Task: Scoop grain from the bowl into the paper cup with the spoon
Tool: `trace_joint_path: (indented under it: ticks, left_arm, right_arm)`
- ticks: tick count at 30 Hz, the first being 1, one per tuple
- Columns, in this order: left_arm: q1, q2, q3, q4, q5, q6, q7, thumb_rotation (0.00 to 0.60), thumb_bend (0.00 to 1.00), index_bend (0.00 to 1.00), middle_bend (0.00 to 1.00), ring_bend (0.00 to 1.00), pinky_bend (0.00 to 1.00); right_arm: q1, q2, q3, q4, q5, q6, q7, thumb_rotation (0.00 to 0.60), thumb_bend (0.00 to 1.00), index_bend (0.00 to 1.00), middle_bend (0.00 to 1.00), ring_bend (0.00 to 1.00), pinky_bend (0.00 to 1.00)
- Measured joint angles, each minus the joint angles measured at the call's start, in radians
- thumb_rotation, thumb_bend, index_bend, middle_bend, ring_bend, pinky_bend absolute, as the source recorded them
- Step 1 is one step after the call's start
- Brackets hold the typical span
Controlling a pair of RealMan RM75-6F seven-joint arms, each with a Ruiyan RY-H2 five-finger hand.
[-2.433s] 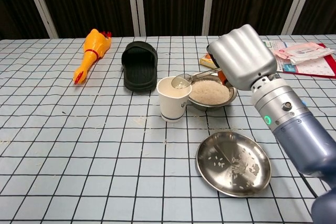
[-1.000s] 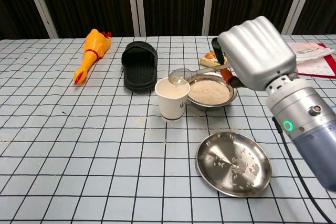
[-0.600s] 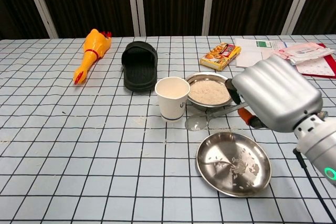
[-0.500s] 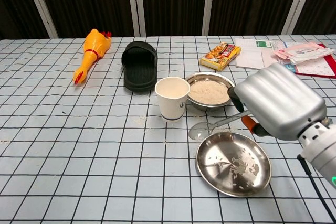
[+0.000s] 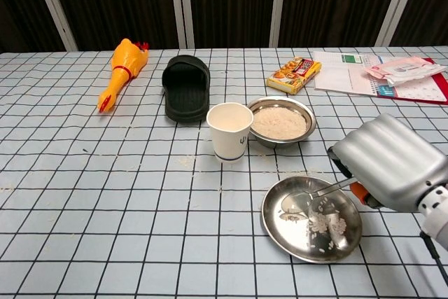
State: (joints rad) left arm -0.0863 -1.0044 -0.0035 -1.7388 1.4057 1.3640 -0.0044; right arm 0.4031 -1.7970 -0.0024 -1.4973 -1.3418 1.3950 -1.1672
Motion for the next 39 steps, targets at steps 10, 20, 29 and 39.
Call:
trace_joint_path:
  ticks: [10,20,29,39]
  left_arm:
    - [0.0,0.0,0.0,-0.001,0.0,-0.001,0.003,0.6,0.0,0.0,0.0,0.0,0.0]
    - [0.001,-0.001,-0.001,0.002,-0.002,0.001,0.008,0.6,0.0,0.0,0.0,0.0,0.0]
    - [0.001,-0.007,-0.001,0.003,-0.002,0.004,0.027,0.6,0.0,0.0,0.0,0.0,0.0]
    - [0.006,-0.022,-0.008,0.01,0.001,0.029,0.043,0.6,0.0,0.0,0.0,0.0,0.0]
  right_arm:
    - [-0.016,0.026,0.007,-0.052,0.048,-0.019,-0.064,0.6,0.53,0.53,0.83,0.99,1.0]
    - [-0.024,0.091,0.007,-0.09,0.026,0.001,-0.084,0.6,0.36,0.25,0.83,0.99,1.0]
    - [-0.052,0.187,0.001,-0.139,0.015,0.03,-0.053,0.6,0.26,0.12,0.81,0.97,1.0]
    - [-0.081,0.291,-0.008,-0.144,-0.082,0.077,0.165,0.6,0.26,0.05,0.36,0.5,0.83]
